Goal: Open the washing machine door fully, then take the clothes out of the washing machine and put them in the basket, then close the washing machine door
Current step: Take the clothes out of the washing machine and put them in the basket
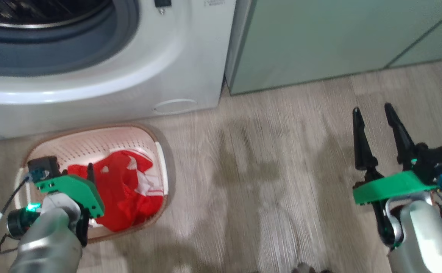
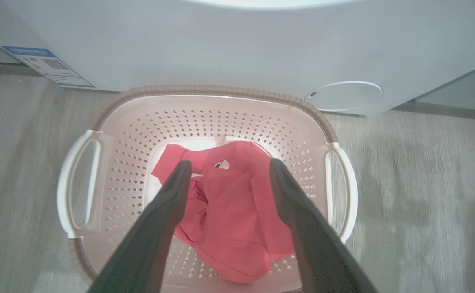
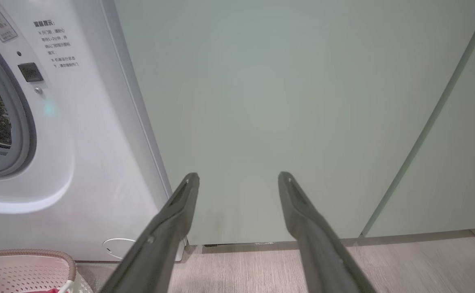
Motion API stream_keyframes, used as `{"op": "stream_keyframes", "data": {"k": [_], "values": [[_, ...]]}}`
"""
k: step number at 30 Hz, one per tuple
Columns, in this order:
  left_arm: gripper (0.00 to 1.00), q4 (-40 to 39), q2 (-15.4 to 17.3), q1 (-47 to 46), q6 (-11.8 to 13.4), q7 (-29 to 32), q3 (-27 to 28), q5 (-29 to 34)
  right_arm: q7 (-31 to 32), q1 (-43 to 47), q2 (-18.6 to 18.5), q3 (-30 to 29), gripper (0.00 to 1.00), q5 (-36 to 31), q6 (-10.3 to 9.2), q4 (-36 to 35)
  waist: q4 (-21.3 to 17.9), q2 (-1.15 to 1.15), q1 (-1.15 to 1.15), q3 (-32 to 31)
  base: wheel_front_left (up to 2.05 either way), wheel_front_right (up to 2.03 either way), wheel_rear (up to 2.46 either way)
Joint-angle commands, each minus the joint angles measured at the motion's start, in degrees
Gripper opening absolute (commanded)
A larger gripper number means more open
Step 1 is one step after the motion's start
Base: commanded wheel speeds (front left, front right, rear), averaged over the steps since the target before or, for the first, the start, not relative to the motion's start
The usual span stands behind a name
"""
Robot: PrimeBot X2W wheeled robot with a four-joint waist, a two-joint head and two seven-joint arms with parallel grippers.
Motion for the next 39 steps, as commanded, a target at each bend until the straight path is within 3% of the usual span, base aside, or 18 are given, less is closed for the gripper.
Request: {"op": "stream_keyframes", "data": {"k": [1,5,13,25,39], "values": [[1.0,-0.7,1.7,0.5,-0.4,-1.6,1.2,-0.2,-0.4,1.4,-0.4,1.1,1.0,0.0,-0.04,-1.3,1.3,0.0,0.0,-3.5,0.0,0.0,0.0],[1.0,-3.1,2.1,1.7,-1.9,-2.9,1.5,0.2,-0.4,3.4,-0.7,0.8,1.0,0.2,-0.04,-0.9,2.6,0.0,0.0,-7.8,0.0,0.0,0.0],[1.0,-19.7,4.4,9.3,-2.1,-3.0,6.9,4.3,-0.4,7.4,-0.7,0.1,1.0,0.4,-0.04,-0.5,5.0,0.0,0.0,-15.4,0.0,0.0,0.0],[1.0,-39.5,3.3,20.8,-3.9,-3.0,16.6,11.7,-0.4,10.3,-0.4,0.5,1.0,0.5,-0.04,-0.5,6.1,0.0,0.0,-21.0,0.0,0.0,0.0],[1.0,-46.8,2.7,26.7,-5.2,-3.0,20.9,13.9,-0.4,12.3,0.0,-1.0,1.0,0.4,-0.04,-1.0,6.6,0.0,0.0,-23.1,0.0,0.0,0.0]]}}
